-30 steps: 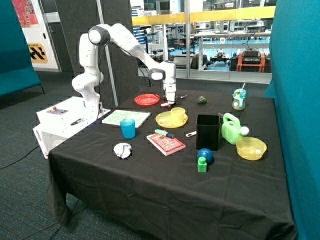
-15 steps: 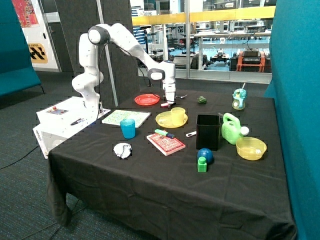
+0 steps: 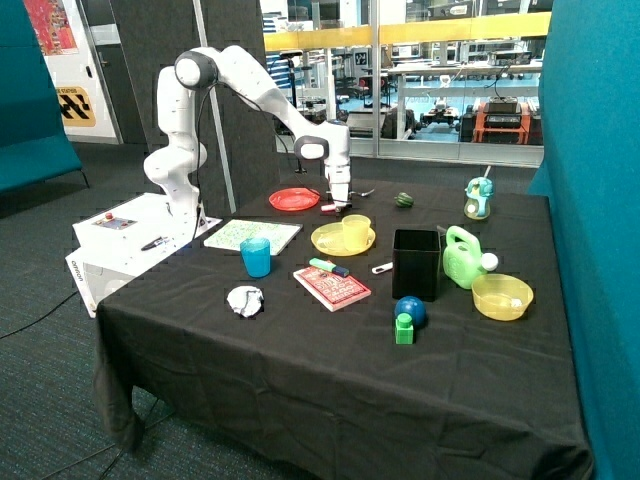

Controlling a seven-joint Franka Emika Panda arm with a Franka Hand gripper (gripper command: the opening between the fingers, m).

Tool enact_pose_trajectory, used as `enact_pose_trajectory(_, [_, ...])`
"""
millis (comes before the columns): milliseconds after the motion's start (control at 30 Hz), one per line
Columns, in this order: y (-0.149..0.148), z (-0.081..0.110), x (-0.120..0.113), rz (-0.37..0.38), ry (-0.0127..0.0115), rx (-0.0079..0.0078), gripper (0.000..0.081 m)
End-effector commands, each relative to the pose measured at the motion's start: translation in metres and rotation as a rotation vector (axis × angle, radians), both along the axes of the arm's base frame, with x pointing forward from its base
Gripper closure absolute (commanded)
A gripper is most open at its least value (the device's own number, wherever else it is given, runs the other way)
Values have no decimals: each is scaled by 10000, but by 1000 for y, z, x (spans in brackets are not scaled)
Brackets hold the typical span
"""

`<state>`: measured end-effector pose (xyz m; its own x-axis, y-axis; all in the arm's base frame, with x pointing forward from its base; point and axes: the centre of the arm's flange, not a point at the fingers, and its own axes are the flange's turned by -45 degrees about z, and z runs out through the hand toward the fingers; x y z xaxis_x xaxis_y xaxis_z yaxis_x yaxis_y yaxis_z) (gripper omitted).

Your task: Put a highlighter on each book

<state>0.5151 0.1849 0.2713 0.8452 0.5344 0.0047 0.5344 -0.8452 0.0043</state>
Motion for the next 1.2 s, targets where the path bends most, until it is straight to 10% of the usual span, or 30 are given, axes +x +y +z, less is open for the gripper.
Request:
enact_pose_trajectory(0, [-1, 12, 2, 56, 63, 11, 808])
enact_pose_trajectory(467, [-37, 57, 0, -325, 63, 12, 808])
enact_pose_trajectory(1167, [-79, 72, -16, -653, 63, 13, 808])
